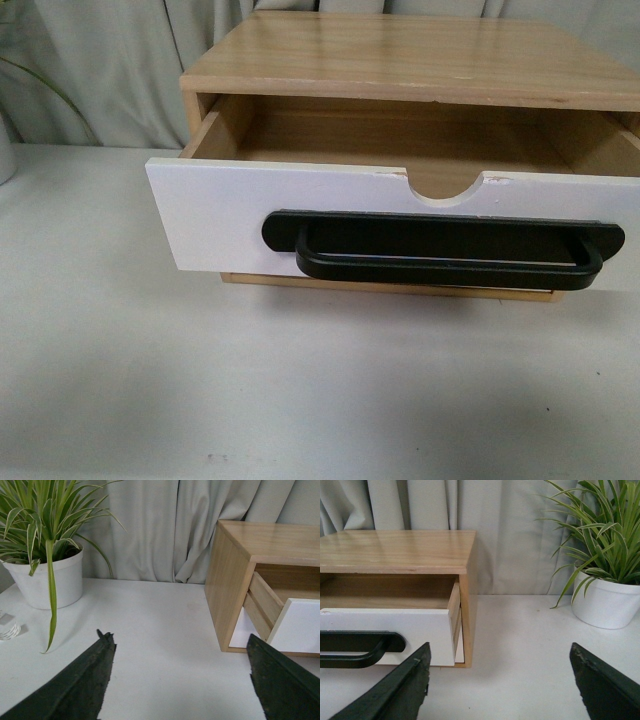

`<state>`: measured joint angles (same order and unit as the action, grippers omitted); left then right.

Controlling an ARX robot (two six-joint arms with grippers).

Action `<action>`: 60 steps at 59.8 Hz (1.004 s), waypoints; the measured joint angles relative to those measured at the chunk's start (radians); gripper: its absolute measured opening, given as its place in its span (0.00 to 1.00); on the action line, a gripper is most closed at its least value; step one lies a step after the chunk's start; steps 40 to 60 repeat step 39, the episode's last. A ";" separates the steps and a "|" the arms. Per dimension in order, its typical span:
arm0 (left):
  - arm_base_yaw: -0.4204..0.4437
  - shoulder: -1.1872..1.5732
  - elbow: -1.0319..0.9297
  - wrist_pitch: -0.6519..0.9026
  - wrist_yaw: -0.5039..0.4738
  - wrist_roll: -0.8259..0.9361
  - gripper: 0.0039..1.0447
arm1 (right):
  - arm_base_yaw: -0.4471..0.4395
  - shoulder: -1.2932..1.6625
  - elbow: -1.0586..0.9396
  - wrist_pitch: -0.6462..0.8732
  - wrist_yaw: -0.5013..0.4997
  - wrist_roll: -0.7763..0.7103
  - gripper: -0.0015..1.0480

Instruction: Pull drawer

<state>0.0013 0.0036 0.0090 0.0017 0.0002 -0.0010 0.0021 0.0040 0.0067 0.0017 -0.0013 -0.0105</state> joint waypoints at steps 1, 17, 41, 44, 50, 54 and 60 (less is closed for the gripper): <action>0.000 0.000 0.000 0.000 0.000 0.000 0.87 | 0.000 0.000 0.000 0.000 0.000 0.000 0.81; 0.000 0.000 0.000 0.000 0.000 0.000 0.94 | 0.000 0.000 0.000 0.000 0.000 0.000 0.91; 0.000 0.000 0.000 0.000 0.000 0.000 0.94 | 0.000 0.000 0.000 0.000 0.000 0.000 0.91; 0.000 0.000 0.000 0.000 0.000 0.000 0.94 | 0.000 0.000 0.000 0.000 0.000 0.000 0.91; 0.000 0.000 0.000 0.000 0.000 0.000 0.94 | 0.000 0.000 0.000 0.000 0.000 0.000 0.91; 0.000 0.000 0.000 0.000 0.000 0.000 0.94 | 0.000 0.000 0.000 0.000 0.000 0.000 0.91; 0.000 0.000 0.000 0.000 0.000 0.000 0.94 | 0.000 0.000 0.000 0.000 0.000 0.000 0.91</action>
